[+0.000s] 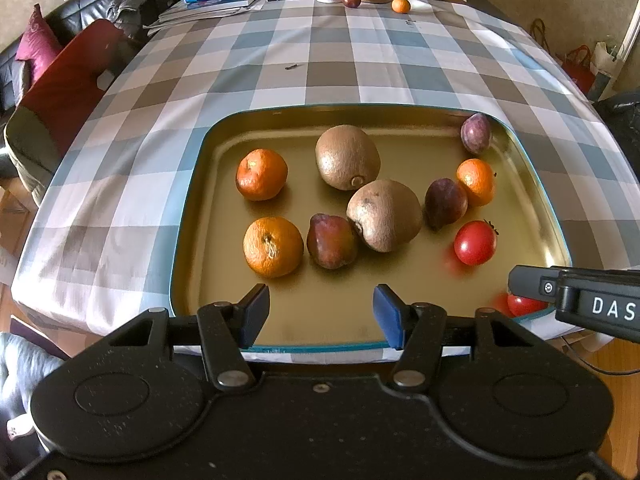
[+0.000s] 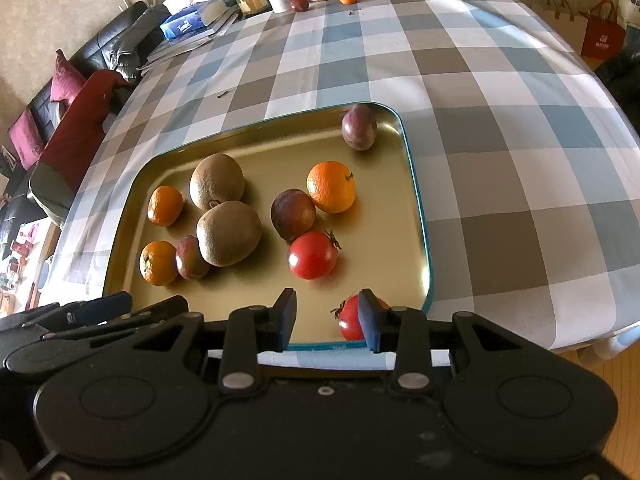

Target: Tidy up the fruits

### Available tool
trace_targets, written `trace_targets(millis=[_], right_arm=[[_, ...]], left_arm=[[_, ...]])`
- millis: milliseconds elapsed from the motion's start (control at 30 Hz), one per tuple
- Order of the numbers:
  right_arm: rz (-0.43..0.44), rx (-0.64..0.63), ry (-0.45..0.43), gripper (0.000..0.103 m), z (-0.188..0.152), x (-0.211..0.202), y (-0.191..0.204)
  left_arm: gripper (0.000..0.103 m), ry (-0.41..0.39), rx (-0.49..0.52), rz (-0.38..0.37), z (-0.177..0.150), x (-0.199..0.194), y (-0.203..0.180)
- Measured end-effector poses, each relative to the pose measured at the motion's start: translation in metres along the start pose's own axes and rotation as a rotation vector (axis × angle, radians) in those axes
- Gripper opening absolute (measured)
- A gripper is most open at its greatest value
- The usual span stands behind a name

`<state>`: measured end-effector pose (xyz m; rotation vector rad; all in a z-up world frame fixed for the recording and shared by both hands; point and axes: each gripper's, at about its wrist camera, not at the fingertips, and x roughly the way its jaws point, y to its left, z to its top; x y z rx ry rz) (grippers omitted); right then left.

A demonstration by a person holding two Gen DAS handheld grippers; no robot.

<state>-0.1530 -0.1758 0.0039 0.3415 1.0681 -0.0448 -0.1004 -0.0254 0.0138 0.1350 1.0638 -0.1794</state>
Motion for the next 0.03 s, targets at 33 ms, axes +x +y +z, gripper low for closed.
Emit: trace_targets(millis=[33], right_arm=[[-0.002,0.000,0.002,0.037,0.0015,0.0008,0.0001]], left_arm=[[0.062,-0.001,0.004,-0.002,0.0010,-0.0002,-0.0001]])
